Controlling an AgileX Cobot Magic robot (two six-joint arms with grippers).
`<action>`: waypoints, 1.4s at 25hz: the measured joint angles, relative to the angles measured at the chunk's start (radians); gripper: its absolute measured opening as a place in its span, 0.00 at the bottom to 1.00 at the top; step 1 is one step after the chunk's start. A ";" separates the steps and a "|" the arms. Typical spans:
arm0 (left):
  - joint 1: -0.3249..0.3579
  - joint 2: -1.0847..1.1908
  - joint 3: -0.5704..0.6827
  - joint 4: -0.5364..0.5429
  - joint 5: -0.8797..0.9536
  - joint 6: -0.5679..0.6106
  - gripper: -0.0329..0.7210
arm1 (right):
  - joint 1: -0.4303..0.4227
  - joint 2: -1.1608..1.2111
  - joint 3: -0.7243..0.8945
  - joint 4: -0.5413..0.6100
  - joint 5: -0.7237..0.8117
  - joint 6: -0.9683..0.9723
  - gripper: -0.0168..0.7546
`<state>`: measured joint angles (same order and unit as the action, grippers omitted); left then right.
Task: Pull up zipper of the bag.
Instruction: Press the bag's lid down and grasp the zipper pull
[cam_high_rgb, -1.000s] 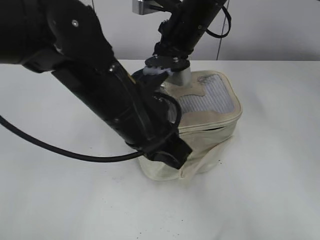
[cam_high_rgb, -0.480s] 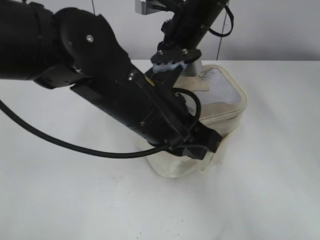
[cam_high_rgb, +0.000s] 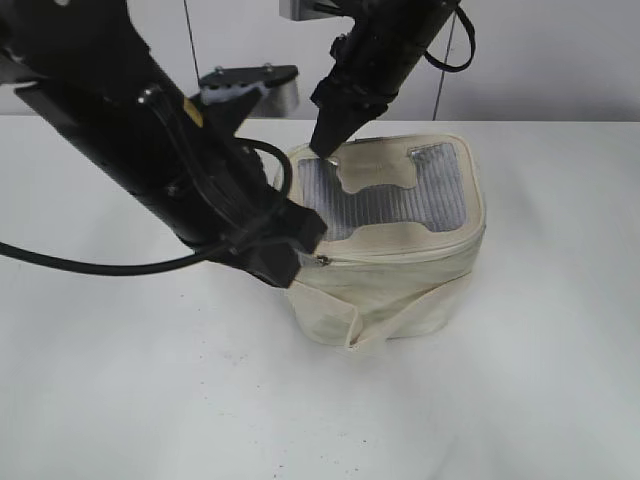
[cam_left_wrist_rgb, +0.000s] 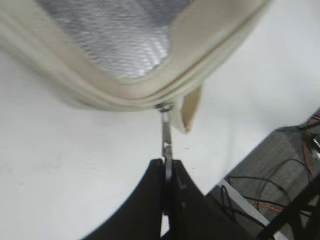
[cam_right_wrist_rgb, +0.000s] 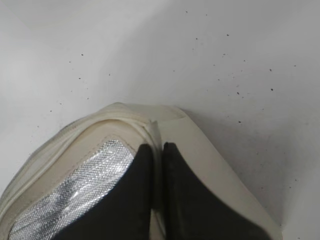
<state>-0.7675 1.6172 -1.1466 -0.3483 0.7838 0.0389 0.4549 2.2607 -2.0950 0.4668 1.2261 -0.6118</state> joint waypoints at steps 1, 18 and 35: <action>0.017 -0.006 -0.001 0.033 0.009 -0.027 0.04 | 0.000 0.000 0.000 -0.001 -0.002 0.004 0.06; -0.080 0.030 -0.003 -0.131 -0.151 -0.070 0.04 | -0.003 0.000 -0.001 0.009 -0.008 0.021 0.06; -0.177 0.157 -0.096 -0.179 -0.245 0.001 0.04 | -0.002 0.000 -0.001 0.016 0.005 0.020 0.06</action>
<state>-0.9445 1.7739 -1.2429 -0.5274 0.5384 0.0402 0.4530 2.2607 -2.0961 0.4829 1.2306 -0.5921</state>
